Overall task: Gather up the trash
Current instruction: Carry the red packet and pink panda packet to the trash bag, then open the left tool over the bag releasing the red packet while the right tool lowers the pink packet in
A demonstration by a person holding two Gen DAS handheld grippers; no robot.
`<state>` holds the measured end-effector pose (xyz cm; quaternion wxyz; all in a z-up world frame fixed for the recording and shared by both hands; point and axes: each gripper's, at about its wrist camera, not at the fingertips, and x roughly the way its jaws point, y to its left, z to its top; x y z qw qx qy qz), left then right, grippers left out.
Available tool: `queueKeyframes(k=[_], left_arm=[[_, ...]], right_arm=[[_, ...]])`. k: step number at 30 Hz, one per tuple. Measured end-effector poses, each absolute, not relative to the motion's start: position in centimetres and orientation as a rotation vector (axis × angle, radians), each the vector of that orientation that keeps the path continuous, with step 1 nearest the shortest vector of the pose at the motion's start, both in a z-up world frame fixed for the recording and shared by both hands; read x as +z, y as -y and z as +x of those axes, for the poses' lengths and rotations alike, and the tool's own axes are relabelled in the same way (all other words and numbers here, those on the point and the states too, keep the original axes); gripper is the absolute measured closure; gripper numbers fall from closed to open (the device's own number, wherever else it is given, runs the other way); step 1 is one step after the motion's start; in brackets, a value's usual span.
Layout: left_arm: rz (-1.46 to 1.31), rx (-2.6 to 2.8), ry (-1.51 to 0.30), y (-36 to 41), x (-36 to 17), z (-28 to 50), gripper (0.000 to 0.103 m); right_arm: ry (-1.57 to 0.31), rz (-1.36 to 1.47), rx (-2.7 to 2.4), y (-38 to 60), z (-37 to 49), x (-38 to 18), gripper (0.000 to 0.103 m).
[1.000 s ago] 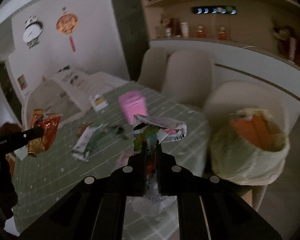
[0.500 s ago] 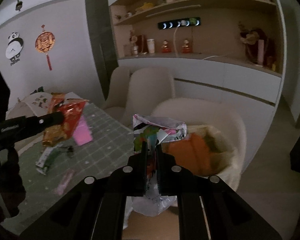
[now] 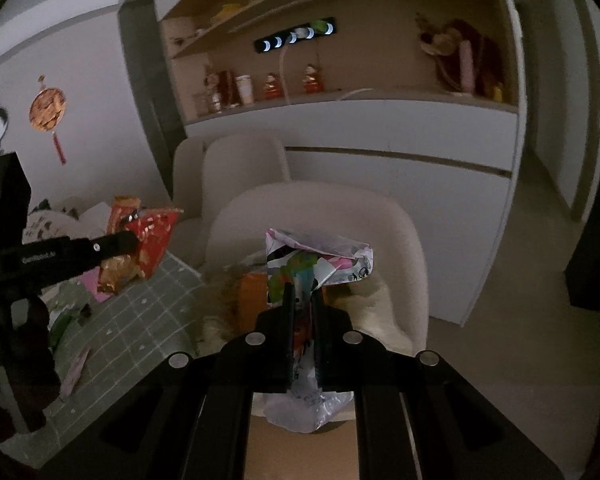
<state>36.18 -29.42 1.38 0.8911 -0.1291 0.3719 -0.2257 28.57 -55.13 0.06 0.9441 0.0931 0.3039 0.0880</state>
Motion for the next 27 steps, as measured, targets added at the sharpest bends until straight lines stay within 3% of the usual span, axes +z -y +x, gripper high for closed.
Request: queueKeyframes(k=[9, 13, 15, 27], left_arm=[[-0.223, -0.504, -0.875, 34.9, -2.5, 40.7, 0.090], [-0.223, -0.468, -0.914, 35.2, -4.1, 42.0, 0.061], [-0.255, -0.456, -0.916, 34.7, -4.2, 42.0, 0.056], [-0.246, -0.345, -0.873, 29.6, -2.6, 37.0, 0.055]], right_arm=[[-0.635, 0.231, 0.151, 58.2, 29.2, -1.2, 0.094], [-0.648, 0.235, 0.149, 58.8, 29.7, -1.6, 0.094], [-0.658, 0.238, 0.152, 58.9, 30.0, -1.9, 0.094], [-0.677, 0.206, 0.273, 56.2, 35.3, -1.9, 0.094]])
